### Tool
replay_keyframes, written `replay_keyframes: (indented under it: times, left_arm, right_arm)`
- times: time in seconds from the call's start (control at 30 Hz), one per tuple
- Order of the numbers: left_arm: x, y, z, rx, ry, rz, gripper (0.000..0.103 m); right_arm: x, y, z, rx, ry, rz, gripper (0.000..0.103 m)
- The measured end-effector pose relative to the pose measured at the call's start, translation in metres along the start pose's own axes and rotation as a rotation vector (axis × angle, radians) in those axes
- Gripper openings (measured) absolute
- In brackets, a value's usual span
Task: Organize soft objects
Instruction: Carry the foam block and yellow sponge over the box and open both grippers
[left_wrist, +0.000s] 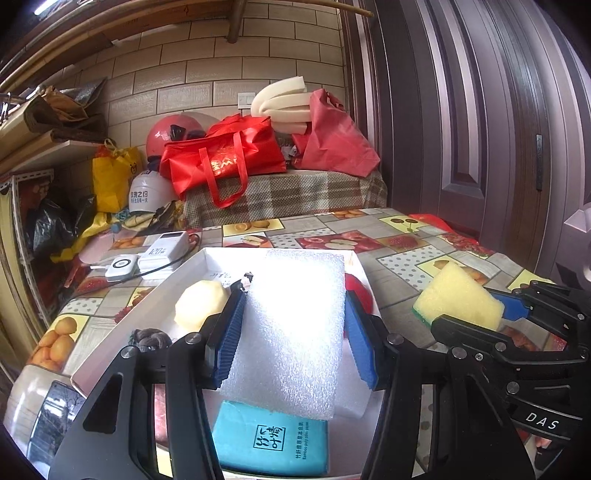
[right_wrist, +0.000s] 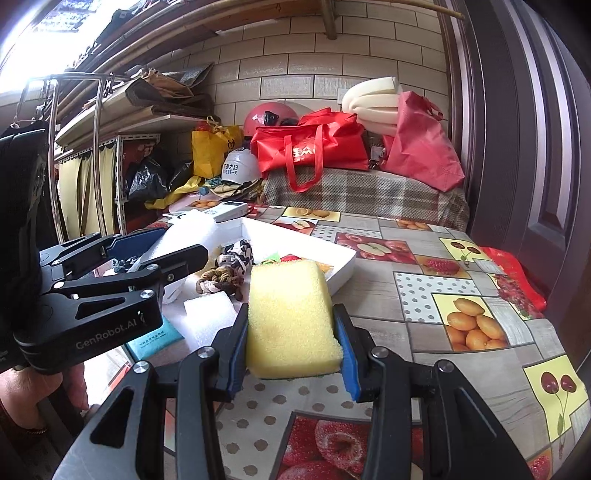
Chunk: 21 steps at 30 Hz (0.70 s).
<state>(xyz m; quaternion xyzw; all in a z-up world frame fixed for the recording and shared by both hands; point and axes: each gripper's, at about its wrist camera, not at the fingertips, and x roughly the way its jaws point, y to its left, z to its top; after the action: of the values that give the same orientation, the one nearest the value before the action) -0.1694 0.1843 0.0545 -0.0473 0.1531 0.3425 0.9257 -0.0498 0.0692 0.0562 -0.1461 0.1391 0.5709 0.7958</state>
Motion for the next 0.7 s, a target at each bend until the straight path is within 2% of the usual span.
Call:
replay_keyframes:
  times: [0.33,0.47,0.7]
  left_arm:
    - [0.018,0.038,0.003,-0.06,0.014,0.084,0.053]
    - [0.024,0.047,0.002,-0.084,0.031,0.09,0.053]
    - [0.032,0.046,0.004,-0.065,0.051,0.098,0.053]
  right_arm:
    - [0.022,0.022,0.01,-0.041,0.006,0.047,0.042]
    - [0.033,0.025,0.013,-0.032,0.018,0.061,0.042]
    - [0.047,0.038,0.019,-0.058,0.029,0.075,0.042]
